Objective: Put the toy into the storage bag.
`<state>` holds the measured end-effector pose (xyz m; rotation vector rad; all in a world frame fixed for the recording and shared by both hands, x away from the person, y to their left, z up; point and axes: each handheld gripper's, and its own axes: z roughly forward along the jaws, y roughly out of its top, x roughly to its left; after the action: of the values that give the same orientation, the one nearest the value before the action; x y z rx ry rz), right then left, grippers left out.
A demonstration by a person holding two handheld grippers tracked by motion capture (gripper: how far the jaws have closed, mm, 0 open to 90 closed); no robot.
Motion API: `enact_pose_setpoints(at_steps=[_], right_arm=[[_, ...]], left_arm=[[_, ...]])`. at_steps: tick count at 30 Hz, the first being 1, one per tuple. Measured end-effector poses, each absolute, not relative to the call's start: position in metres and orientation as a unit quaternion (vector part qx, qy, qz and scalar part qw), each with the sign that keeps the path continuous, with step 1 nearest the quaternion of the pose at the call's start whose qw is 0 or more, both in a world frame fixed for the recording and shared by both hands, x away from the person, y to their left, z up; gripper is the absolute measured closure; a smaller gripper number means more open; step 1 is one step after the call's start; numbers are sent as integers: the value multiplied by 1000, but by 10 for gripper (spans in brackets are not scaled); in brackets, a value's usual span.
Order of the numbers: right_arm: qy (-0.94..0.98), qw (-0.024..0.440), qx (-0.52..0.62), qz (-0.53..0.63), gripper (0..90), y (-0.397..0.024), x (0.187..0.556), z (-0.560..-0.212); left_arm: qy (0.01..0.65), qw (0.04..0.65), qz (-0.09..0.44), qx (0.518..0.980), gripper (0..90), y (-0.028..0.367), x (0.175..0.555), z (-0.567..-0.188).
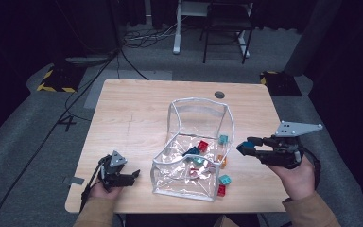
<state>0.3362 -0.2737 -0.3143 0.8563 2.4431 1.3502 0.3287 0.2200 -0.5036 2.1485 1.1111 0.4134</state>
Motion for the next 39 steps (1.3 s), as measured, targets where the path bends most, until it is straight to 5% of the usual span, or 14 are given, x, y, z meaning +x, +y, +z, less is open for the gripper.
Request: enact_pose_setpoints(at_steps=[19,39], right_arm=[[816,138,255,499,564,-255,342,-269],[833,118,240,484,564,-215,376,-259]], left_arm=[[426,337,158,824,203,220,329,-504],[427,337,159,824,203,220,329,-504]])
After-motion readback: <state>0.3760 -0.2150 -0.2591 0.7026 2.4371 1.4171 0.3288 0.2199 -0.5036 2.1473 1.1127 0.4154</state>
